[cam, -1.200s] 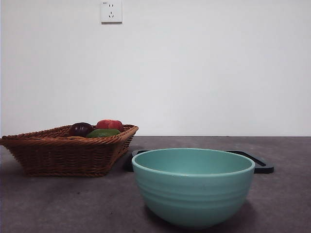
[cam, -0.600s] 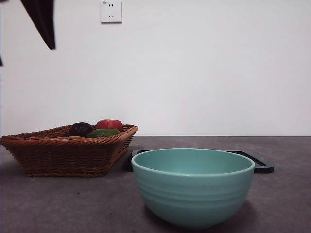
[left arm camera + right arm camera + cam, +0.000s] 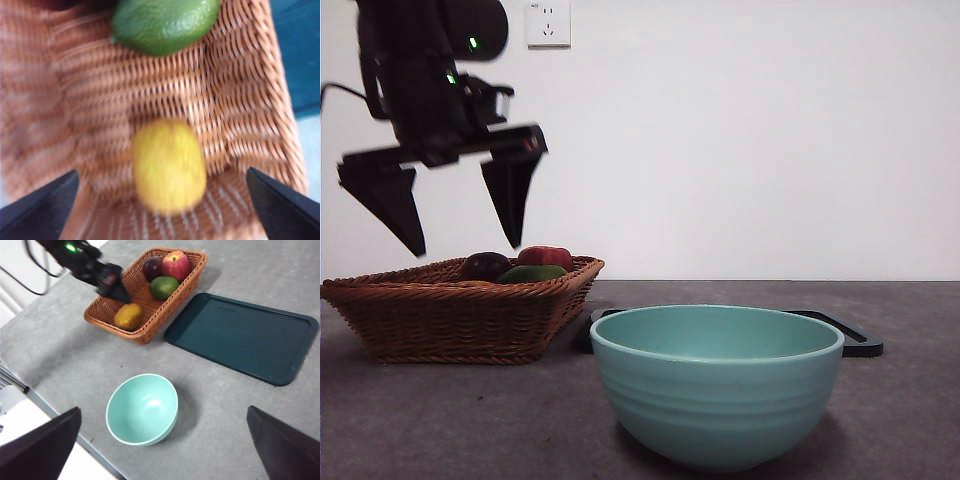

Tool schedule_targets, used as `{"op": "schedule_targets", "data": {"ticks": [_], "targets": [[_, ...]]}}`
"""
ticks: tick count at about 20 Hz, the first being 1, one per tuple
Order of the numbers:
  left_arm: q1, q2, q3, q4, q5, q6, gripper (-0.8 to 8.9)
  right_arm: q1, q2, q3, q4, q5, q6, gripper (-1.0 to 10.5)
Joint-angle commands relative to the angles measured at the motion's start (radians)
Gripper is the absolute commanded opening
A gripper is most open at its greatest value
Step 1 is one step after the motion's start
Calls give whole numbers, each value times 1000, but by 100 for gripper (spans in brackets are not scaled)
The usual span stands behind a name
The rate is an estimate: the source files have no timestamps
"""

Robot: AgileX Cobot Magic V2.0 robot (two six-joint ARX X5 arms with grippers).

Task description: Pick up the wifruite, put it on the bowl, pick up the plate, put it on desk

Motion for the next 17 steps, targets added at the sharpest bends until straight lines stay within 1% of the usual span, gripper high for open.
{"op": "schedule_targets", "data": {"ticks": [1, 7, 11, 12, 14, 17], "targets": [[-14, 58, 24, 32, -7, -6, 593, 5, 4, 18, 10, 3, 0, 652], [-33, 157, 24, 49, -8, -6, 591, 5, 4, 18, 10, 3, 2, 652], [-33, 178, 24, 53, -8, -7, 584, 5, 4, 18, 10, 3, 4, 652], [-33, 178, 24, 54, -8, -7, 549, 5, 4, 18, 10, 3, 4, 652], [-32, 180, 24, 47, -8, -6, 416, 5, 4, 18, 10, 3, 8, 652], [-32, 181, 24, 37, -8, -6, 318, 5, 4, 18, 10, 3, 8, 652]]}}
